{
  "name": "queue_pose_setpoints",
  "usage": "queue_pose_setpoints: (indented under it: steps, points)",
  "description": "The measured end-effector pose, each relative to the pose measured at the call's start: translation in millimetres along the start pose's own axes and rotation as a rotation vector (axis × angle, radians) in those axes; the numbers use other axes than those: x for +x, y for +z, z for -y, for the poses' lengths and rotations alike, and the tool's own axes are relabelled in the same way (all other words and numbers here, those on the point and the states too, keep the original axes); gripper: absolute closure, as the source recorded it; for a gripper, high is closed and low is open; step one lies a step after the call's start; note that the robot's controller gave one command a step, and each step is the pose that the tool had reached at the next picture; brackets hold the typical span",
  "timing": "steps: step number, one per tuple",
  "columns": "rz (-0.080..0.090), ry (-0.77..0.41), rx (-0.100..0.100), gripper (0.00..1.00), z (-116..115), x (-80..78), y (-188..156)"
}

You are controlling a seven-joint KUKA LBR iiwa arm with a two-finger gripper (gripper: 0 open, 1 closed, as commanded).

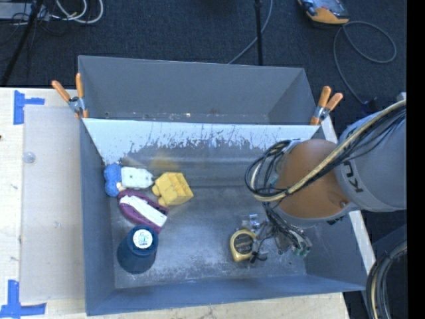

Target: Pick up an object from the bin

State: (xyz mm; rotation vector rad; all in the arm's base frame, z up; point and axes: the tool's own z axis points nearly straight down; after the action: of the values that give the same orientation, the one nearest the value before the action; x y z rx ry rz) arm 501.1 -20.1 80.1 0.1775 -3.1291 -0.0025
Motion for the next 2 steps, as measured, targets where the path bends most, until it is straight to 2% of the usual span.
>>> queue_pose_setpoints:
  steps: [1, 2]
  points:
    - [0.003, 0.000, 0.000, 1.00, -0.2, -0.7, -10.7]
    - [-0.003, -0.001, 0.000, 1.00, -0.4, 0.4, -20.9]
